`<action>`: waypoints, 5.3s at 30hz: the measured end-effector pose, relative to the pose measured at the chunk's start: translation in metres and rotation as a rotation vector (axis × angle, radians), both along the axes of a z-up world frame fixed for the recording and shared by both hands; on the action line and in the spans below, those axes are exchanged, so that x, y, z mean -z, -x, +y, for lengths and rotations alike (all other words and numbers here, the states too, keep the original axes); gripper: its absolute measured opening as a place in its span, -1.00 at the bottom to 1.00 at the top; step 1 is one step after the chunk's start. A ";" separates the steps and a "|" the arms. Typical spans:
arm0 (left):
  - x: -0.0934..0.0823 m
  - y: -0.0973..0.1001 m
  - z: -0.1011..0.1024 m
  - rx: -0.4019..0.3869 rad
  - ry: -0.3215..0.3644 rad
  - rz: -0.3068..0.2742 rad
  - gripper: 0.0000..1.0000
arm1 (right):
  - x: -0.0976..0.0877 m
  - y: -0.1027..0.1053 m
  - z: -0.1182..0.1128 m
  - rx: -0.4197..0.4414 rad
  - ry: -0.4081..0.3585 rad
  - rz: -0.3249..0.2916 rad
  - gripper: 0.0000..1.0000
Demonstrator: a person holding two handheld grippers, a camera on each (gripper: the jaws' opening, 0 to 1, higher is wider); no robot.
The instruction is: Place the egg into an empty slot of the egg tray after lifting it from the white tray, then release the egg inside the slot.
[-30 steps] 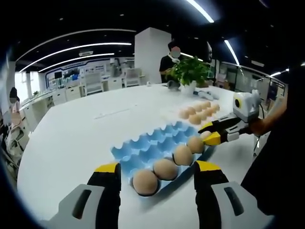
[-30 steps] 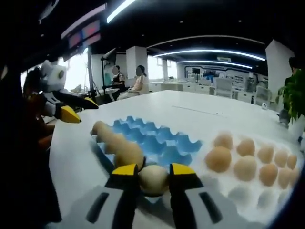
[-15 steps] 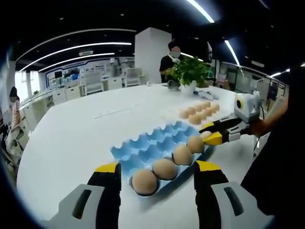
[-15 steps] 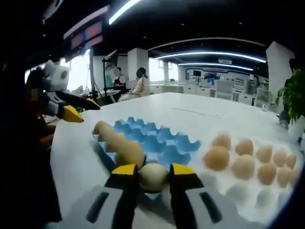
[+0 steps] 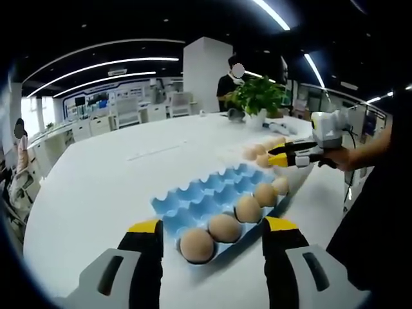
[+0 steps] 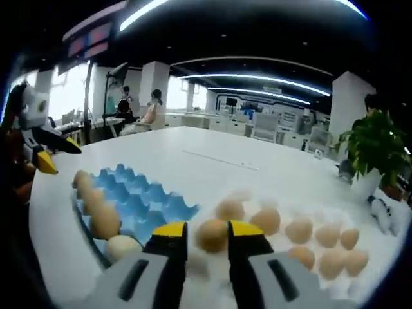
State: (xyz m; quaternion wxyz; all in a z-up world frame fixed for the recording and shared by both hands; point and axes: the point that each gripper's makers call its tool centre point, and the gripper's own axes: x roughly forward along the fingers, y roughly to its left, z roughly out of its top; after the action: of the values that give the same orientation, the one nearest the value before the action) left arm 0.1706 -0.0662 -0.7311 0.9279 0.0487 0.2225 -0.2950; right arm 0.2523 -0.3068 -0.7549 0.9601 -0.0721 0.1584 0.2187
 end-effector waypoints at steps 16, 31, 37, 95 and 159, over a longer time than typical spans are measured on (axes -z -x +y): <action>0.003 -0.001 0.003 -0.004 -0.001 0.007 0.24 | 0.014 -0.010 0.006 0.016 0.050 0.071 -0.49; 0.003 -0.003 -0.003 0.008 0.015 0.014 0.23 | 0.009 -0.027 0.002 0.147 -0.175 0.051 -0.45; 0.002 -0.005 -0.003 0.011 0.018 0.011 0.23 | 0.023 -0.005 0.005 0.114 0.036 0.057 -0.32; 0.005 -0.004 0.009 -0.043 0.018 0.027 0.43 | -0.025 0.001 0.031 0.060 -0.190 0.020 -0.51; 0.010 -0.007 0.017 -0.046 0.010 0.034 0.38 | 0.012 0.012 0.264 -0.502 -0.096 0.173 -0.50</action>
State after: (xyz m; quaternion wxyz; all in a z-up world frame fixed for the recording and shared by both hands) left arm 0.1779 -0.0492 -0.7410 0.9308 0.0338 0.2376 -0.2757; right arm 0.2403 -0.0423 -0.7672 0.8611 -0.0444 0.2063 0.4626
